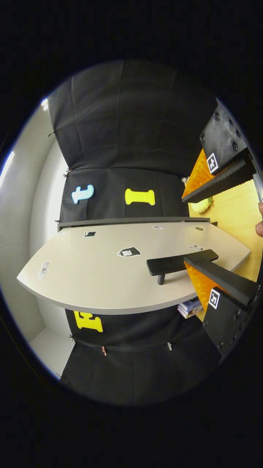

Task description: Open the shoe cabinet door, grab the shoes and put them into the shoe cabinet, then close the shoe cabinet door.

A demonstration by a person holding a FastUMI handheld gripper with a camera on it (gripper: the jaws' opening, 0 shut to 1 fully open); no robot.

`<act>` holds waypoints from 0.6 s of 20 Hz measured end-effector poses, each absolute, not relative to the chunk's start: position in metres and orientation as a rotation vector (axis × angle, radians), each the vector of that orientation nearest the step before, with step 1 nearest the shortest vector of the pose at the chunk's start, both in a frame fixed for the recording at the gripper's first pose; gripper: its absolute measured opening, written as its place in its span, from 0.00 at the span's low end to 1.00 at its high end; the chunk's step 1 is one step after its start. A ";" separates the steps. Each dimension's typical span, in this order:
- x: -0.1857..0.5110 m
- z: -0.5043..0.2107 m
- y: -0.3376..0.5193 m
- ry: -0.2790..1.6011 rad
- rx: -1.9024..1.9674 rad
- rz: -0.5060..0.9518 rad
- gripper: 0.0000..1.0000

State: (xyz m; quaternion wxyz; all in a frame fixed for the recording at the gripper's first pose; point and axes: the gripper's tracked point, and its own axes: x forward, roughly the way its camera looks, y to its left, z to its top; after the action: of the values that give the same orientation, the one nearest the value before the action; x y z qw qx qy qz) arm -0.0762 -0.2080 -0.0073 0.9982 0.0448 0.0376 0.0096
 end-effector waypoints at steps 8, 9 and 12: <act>-0.071 -0.013 -0.204 0.082 0.107 0.106 0.98; -0.071 -0.017 -0.201 0.087 0.113 0.124 0.98; -0.077 -0.018 -0.200 0.099 0.124 0.142 0.98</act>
State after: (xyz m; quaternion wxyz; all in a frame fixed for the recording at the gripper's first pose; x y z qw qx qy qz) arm -0.0765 -0.2000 -0.0178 0.9943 0.0621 0.0493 0.0710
